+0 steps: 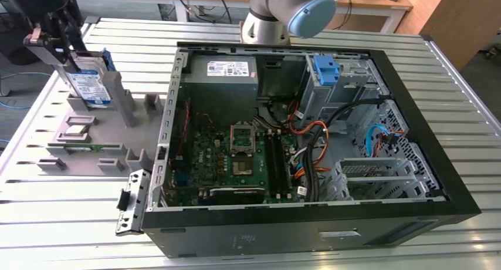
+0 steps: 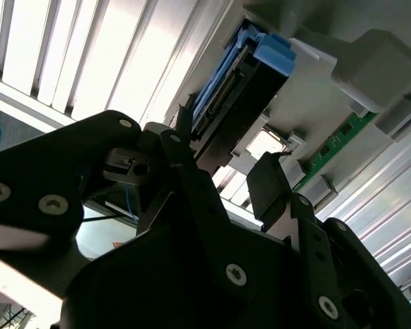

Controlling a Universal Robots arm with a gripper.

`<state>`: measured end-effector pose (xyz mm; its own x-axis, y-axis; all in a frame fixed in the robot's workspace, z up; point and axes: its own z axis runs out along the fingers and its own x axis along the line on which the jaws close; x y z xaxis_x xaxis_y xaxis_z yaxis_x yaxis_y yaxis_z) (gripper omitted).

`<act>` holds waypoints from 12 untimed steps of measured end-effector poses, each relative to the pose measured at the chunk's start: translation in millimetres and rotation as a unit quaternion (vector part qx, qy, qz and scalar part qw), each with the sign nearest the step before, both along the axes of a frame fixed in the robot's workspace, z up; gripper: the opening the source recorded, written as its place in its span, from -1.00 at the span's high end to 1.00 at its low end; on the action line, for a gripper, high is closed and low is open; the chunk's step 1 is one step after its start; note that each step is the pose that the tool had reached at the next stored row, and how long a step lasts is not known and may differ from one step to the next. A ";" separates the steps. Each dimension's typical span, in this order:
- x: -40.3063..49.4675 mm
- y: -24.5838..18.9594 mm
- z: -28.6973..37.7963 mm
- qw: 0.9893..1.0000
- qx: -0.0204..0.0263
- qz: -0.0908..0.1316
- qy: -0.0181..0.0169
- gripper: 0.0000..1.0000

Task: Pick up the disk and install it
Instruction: 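Pick up the disk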

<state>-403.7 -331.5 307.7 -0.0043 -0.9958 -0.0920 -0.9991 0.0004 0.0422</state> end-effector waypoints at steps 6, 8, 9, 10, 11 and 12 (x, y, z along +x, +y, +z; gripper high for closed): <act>0.0 4.3 -1.2 1.000 0.000 0.000 0.000 -0.18; 0.1 4.5 -2.3 1.000 0.000 0.000 0.000 -0.18; 0.0 4.6 -2.7 1.000 0.000 0.000 0.000 -0.18; 0.0 4.7 -2.6 1.000 0.000 0.000 0.000 -0.18; 0.0 4.7 -2.6 1.000 0.000 0.000 0.000 -0.18; 0.0 4.7 -2.7 1.000 0.000 0.000 0.000 -0.18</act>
<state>-403.7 -326.9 305.0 -0.0042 -0.9958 -0.0918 -0.9991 0.0003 0.0423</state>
